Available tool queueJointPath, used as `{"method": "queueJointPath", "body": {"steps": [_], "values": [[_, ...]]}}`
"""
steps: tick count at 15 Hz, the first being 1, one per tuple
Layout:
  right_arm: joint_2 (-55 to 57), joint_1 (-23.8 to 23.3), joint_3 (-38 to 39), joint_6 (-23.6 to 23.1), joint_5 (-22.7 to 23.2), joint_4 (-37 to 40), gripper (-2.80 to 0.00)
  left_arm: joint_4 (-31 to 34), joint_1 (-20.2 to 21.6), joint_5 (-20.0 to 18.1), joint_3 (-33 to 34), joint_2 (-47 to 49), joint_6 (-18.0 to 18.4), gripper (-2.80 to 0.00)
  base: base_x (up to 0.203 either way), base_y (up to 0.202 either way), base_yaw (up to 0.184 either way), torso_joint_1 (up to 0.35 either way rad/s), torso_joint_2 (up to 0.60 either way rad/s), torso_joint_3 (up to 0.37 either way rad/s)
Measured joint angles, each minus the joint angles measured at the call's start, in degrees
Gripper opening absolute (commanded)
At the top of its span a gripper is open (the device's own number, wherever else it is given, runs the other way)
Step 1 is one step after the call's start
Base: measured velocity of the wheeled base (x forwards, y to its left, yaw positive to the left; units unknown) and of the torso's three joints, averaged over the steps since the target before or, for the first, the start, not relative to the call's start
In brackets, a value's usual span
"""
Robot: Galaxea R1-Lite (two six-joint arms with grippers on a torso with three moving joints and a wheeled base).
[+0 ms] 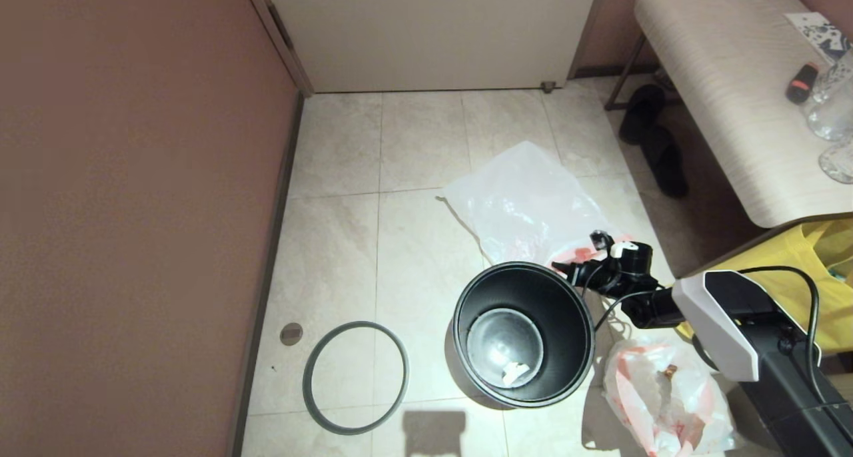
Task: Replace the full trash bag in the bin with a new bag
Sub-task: Pick up a new trash bag
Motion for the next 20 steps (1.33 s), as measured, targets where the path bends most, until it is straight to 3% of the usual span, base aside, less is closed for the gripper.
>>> {"method": "queueJointPath", "body": {"steps": [8,13,20], "values": [[0.1,-2.1,0.1,0.2,0.3,-2.0,-2.8,0.0,0.0,0.0,0.0,0.0,0.0,-2.8,0.0,0.0,0.0,0.0,0.0,0.0],[-1.1,-6.1,0.4,0.1,-0.1,-2.9,-2.8,0.0,0.0,0.0,0.0,0.0,0.0,-2.8,0.0,0.0,0.0,0.0,0.0,0.0],[-10.5,-10.6,7.2,1.3,-0.4,-2.6,-2.8,0.0,0.0,0.0,0.0,0.0,0.0,-2.8,0.0,0.0,0.0,0.0,0.0,0.0]]}}
